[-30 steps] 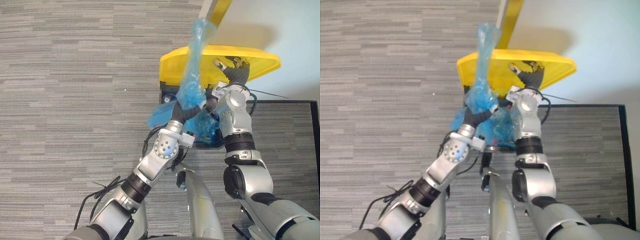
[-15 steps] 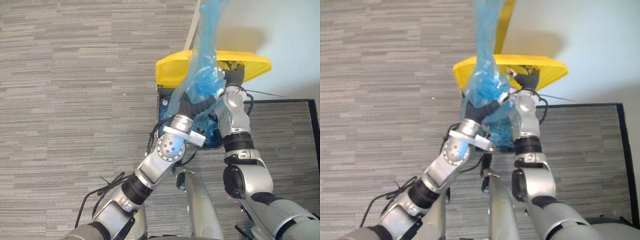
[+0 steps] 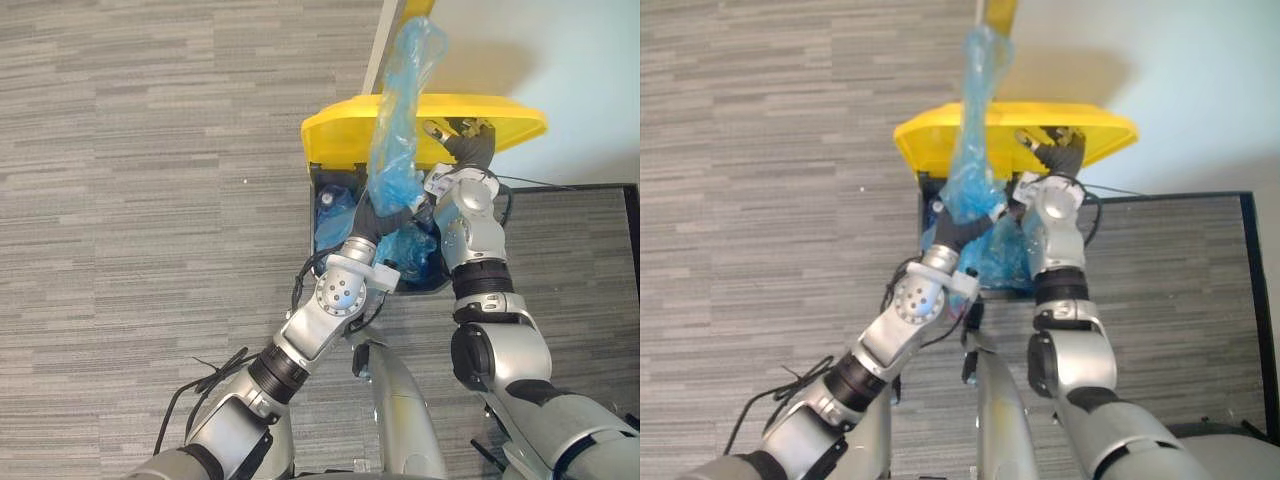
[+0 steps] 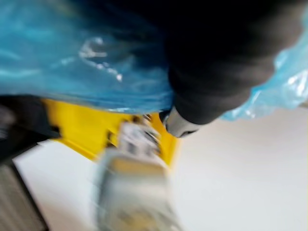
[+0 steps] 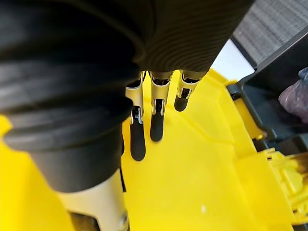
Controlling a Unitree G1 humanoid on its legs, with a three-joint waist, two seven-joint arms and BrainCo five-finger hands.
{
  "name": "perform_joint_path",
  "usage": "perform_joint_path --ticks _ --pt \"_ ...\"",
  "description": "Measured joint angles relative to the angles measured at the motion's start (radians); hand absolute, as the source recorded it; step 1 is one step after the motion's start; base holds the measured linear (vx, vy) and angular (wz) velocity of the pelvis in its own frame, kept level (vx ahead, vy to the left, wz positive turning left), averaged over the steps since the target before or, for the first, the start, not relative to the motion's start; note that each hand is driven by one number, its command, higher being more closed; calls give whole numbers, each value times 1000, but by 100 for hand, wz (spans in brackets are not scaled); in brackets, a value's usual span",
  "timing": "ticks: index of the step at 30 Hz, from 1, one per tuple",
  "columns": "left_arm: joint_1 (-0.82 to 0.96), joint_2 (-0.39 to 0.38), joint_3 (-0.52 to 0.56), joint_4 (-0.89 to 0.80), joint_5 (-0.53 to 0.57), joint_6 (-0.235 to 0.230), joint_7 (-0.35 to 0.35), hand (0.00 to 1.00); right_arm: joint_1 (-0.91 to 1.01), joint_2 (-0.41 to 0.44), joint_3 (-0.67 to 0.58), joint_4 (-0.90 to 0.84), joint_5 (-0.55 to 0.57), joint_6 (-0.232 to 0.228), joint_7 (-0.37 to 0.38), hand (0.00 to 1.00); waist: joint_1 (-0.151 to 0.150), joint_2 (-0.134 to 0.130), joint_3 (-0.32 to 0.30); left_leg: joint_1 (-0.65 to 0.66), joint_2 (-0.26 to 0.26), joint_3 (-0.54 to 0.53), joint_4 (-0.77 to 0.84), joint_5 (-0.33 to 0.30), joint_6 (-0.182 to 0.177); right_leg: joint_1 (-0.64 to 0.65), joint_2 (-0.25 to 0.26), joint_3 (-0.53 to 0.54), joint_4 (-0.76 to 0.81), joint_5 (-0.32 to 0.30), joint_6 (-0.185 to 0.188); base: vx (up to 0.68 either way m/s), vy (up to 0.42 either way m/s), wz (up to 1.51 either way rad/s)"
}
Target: Gather rubbish on tea table into small bin, then transfer packed bag to large trash can.
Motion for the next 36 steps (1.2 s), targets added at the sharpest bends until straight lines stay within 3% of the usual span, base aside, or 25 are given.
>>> perform_joint_path --ticks 7,13,14,22,36 --pt "-73 -27 77 121 0 4 19 100 -20 -1 -10 3 1 1 -13 0 0 0 0 -76 -1 -1 53 -7 10 -52 1 8 -4 17 7 4 8 -1" --pt "-83 -41 178 285 7 40 57 100 -58 -6 108 -20 2 1 -23 0 -13 0 3 -158 2 35 140 -41 37 -117 4 49 -2 51 26 -32 53 -20" --pt "-82 -41 178 289 8 41 57 0 -60 -6 112 -20 2 1 -23 0 -14 0 3 -158 1 35 141 -41 38 -117 4 52 -2 52 27 0 0 0" --pt "-182 -54 208 380 19 45 55 0 -108 -8 185 -125 2 -5 -29 0 -20 1 28 -249 14 45 207 -64 44 -190 17 68 -2 79 34 -11 9 -10" --pt "-143 -53 218 383 -38 39 31 0 -120 -4 246 -122 -2 8 -16 0 -27 1 44 -192 13 59 195 -65 46 -144 17 80 0 81 36 -2 7 -2"
